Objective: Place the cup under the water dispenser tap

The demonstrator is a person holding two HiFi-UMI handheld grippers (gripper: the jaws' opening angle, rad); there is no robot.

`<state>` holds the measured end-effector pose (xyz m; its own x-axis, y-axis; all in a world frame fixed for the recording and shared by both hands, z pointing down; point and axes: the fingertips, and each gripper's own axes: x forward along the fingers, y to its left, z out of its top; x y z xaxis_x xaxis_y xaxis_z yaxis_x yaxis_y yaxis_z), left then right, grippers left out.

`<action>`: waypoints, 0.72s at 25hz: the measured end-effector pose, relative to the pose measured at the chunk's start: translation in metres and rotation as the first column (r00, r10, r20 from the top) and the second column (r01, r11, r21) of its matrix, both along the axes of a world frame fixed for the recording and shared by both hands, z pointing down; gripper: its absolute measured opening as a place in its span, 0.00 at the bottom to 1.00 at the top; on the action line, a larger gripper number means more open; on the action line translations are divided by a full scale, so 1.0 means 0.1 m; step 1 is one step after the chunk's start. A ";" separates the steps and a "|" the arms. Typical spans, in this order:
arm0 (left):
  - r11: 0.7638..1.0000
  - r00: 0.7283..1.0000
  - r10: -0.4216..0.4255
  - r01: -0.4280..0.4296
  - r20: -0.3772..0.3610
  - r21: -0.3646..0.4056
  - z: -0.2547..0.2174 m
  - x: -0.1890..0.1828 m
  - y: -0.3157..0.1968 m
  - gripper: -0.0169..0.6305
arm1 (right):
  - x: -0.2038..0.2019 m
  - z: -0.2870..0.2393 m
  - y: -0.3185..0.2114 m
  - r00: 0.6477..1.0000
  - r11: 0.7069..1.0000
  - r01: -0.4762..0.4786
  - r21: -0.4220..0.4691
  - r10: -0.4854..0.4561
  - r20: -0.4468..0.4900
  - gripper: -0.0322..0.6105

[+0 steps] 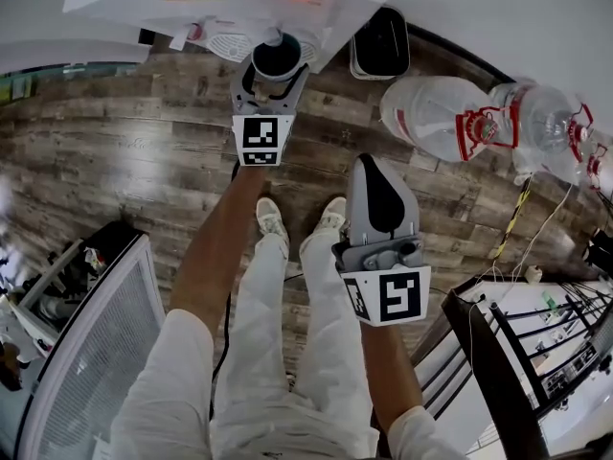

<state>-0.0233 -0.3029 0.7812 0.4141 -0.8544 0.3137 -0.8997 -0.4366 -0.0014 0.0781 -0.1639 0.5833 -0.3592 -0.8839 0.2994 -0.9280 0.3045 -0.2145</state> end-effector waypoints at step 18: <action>0.998 0.999 -0.041 0.041 -0.004 0.042 0.15 -0.03 -0.17 0.57 | -0.03 0.18 0.03 1.000 1.000 0.002 -0.027 -0.002 0.013 0.04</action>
<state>-0.0265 -0.3203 0.7961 0.3791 -0.8831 0.2763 -0.9170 -0.3987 -0.0161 0.0751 -0.1609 0.6013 -0.3649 -0.8749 0.3183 -0.9246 0.3004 -0.2341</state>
